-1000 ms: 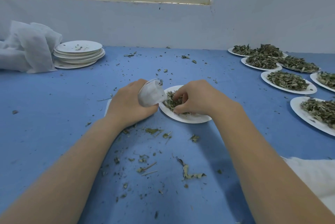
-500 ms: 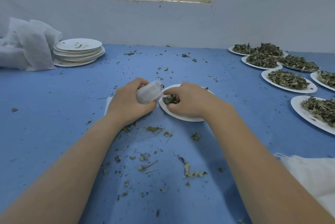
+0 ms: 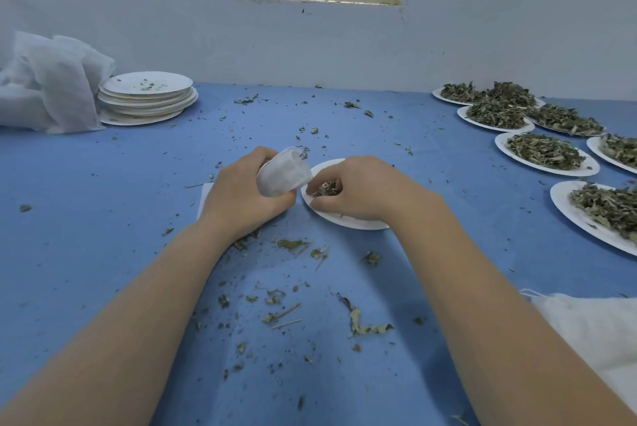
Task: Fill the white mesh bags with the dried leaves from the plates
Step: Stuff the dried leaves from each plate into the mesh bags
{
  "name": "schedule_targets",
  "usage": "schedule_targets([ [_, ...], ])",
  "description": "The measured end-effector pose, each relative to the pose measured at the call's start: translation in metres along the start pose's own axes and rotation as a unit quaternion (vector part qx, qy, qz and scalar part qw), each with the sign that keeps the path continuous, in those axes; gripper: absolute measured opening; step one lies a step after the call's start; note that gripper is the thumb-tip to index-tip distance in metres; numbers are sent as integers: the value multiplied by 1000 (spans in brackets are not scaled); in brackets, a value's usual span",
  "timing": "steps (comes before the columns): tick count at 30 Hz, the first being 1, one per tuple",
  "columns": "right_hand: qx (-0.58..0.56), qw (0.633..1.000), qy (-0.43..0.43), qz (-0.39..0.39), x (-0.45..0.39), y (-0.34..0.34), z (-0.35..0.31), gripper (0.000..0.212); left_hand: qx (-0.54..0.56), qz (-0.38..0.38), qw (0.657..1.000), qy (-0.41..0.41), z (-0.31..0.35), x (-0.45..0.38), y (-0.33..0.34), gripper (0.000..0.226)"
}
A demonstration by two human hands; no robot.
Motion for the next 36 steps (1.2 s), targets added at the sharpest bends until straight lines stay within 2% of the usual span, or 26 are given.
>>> schedule_targets([
  [7, -52, 998, 27, 6, 1, -5, 10, 8, -11, -2, 1000, 0, 1, 0, 0, 34],
  [12, -47, 998, 19, 28, 0, -8, 10, 13, -29, -9, 1000, -3, 2, 2, 2, 35],
  [15, -122, 989, 29, 77, 6, -25, 19, 12, -51, -9, 999, -3, 4, 2, 3, 37],
  [19, -241, 957, 23, 159, 18, -55, 32, 14, -96, -17, 995, 13, 9, 2, 8, 42],
  [23, -348, 912, 16, 218, 16, -49, 32, 16, -146, -15, 989, 21, 11, 1, 12, 46],
  [27, -492, 828, 34, 266, 13, -31, 34, 16, -96, 2, 995, 10, 13, 1, 7, 42],
  [31, -583, 756, 33, 296, 12, -23, 32, 15, -26, 20, 999, -5, 18, 1, 4, 39],
  [33, -602, 739, 14, 301, 11, -24, 28, 15, -4, 23, 1000, -20, 18, 1, 6, 40],
  [36, -593, 748, -4, 298, 9, -24, 20, 16, 25, 25, 999, -33, 17, 0, 8, 38],
])
Point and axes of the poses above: each hand's wrist, its own x-axis away from the middle knuckle, its own y-axis out of the palm, z = x × y, the point moved 10 cm from there along -x, towards the middle knuckle, and after that the axes turned 7 degrees about -y, right-handed, at the moved point
